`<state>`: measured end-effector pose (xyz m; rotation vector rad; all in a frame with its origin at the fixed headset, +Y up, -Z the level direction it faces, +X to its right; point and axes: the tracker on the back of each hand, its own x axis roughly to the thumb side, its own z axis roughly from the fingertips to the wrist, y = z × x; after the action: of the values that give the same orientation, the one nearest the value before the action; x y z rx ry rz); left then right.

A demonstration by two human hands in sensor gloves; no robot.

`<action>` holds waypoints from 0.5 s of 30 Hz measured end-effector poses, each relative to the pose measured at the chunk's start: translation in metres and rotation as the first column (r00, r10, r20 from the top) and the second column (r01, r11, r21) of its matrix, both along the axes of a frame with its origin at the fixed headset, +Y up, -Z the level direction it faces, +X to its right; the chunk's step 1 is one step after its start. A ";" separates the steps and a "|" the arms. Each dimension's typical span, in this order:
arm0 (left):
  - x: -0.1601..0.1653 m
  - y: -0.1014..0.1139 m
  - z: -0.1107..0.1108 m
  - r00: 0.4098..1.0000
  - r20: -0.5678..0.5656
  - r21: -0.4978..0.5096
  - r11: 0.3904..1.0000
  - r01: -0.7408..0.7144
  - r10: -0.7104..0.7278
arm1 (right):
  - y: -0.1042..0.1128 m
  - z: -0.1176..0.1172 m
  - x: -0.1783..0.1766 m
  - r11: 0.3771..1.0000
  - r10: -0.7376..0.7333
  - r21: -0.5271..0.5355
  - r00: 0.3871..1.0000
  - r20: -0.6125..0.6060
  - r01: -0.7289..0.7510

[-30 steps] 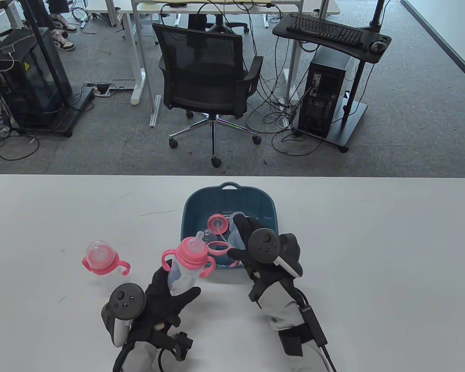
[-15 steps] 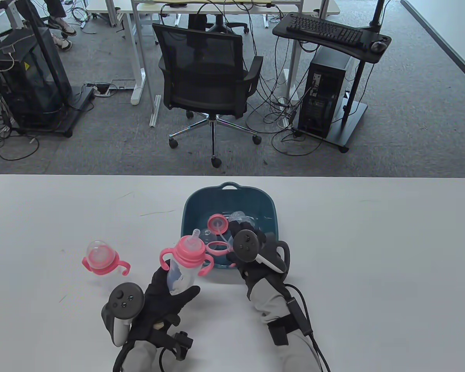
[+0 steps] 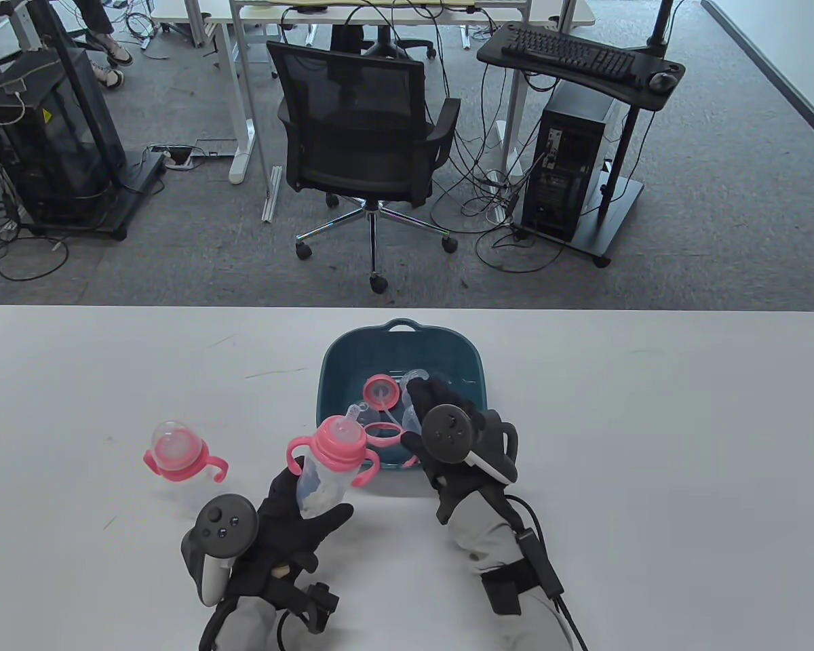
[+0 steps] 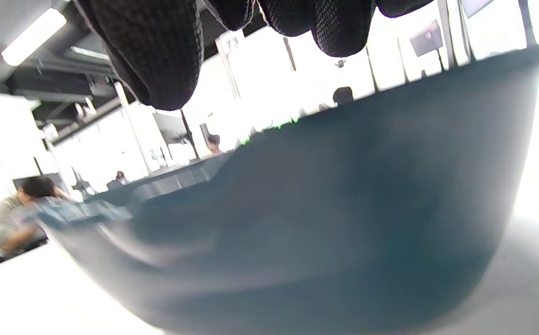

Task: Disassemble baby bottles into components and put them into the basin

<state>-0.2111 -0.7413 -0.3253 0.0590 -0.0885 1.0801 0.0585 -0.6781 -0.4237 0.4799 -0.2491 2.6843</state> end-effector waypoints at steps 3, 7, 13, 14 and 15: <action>0.000 0.000 0.000 1.000 0.000 -0.003 1.000 0.007 -0.007 | 0.016 0.013 0.007 0.996 -0.079 0.033 0.997 -0.025 0.080; 0.001 0.000 0.000 1.000 0.003 -0.001 1.000 0.015 -0.015 | 0.036 0.034 0.020 0.971 -0.224 0.071 0.971 -0.079 0.230; 0.003 -0.001 0.001 0.999 0.011 -0.001 0.999 0.052 -0.052 | 0.053 0.060 0.032 0.913 -0.388 0.076 0.911 -0.143 0.401; 0.004 -0.001 0.001 0.998 0.013 0.000 0.998 0.059 -0.059 | 0.054 0.065 0.032 0.903 -0.408 0.073 0.899 -0.159 0.423; 0.004 -0.001 0.001 0.998 0.014 0.000 0.998 0.062 -0.062 | 0.054 0.068 0.032 0.896 -0.424 0.067 0.889 -0.171 0.440</action>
<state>-0.2066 -0.7419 -0.3241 0.0481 -0.1023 1.0182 0.0910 -0.6239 -0.3557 0.5812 -0.4020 2.1943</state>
